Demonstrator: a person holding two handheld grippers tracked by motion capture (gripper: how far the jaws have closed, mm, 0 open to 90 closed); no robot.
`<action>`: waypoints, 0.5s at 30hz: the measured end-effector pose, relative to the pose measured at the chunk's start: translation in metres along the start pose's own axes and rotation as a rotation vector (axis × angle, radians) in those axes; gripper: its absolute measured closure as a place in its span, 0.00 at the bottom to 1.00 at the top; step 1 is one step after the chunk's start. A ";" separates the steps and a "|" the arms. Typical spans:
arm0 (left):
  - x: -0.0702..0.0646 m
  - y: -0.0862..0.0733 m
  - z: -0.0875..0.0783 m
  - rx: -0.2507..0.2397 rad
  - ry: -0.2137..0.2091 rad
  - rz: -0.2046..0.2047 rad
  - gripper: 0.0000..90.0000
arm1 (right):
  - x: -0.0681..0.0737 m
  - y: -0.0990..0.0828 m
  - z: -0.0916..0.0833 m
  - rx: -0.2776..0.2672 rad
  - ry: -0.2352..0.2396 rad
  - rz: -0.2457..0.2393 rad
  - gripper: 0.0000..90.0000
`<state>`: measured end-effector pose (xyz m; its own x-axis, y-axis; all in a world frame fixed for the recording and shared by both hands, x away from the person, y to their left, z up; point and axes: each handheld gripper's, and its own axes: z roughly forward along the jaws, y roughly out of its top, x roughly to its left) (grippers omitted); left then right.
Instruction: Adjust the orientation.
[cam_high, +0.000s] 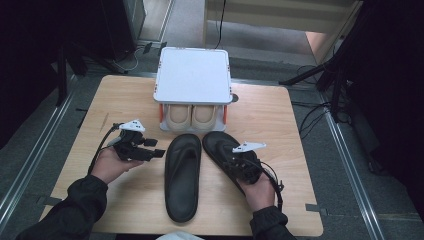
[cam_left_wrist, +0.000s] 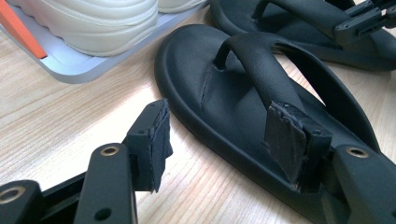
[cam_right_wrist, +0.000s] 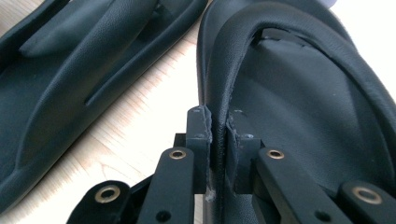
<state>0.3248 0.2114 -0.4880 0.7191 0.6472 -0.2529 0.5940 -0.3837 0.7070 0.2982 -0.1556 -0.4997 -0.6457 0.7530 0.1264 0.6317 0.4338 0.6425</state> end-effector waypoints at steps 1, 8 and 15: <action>0.000 0.000 0.000 0.000 0.002 0.001 0.46 | 0.001 0.000 0.001 -0.007 -0.001 0.000 0.91; -0.001 0.000 0.001 0.007 0.007 0.012 0.46 | 0.004 0.002 0.003 -0.025 0.021 0.002 0.84; -0.001 -0.001 -0.002 0.004 0.014 0.013 0.48 | -0.008 0.005 -0.028 -0.113 0.099 0.065 0.77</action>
<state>0.3233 0.2123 -0.4871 0.7220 0.6509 -0.2345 0.5859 -0.3950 0.7076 0.2948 -0.1731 -0.4766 -0.6476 0.7228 0.2410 0.6252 0.3233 0.7104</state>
